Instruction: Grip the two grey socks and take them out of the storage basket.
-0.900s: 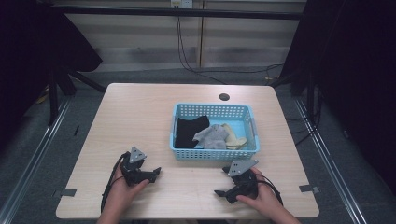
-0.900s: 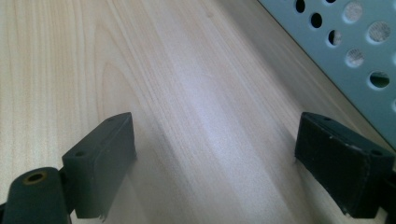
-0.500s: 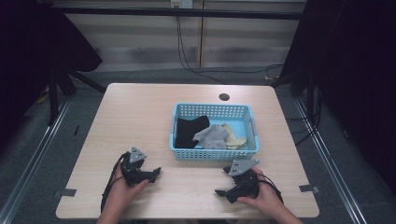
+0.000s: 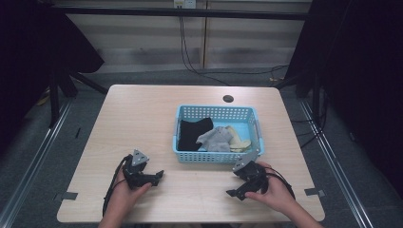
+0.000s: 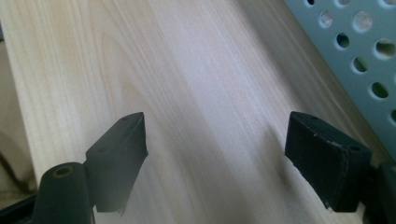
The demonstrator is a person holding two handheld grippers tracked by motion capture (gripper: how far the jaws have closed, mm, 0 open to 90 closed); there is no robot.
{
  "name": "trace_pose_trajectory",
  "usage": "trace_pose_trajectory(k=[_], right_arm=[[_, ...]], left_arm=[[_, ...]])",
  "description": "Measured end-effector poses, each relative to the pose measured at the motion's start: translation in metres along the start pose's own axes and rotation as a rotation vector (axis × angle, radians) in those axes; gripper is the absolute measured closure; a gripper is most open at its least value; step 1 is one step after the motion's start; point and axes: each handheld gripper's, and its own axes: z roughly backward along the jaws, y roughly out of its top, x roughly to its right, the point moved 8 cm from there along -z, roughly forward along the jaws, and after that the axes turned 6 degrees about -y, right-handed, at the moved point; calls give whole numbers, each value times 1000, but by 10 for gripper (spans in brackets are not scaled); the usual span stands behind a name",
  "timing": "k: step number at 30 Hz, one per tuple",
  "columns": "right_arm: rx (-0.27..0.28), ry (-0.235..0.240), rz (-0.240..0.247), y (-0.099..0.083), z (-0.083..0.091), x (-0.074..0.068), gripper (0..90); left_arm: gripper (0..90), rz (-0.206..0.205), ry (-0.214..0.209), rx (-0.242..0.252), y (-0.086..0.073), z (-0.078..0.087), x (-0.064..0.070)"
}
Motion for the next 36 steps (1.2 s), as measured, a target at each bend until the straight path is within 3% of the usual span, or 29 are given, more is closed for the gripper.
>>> trace_pose_trajectory(k=[1,7,22,31,36], right_arm=[[-36,18,1,2,4,0,208],[-75,34,3,8,14,2,232],[-78,13,27,47,50,19,231],[-22,-27,-7,83,65,45,237],[-14,-49,-47,97,57,66,250]], left_arm=[[147,1,-1,1,0,0,0],[147,-1,-1,1,0,0,0],[147,0,0,0,0,0,0],[147,0,-4,0,0,0,0],[147,0,-4,1,0,0,0]])
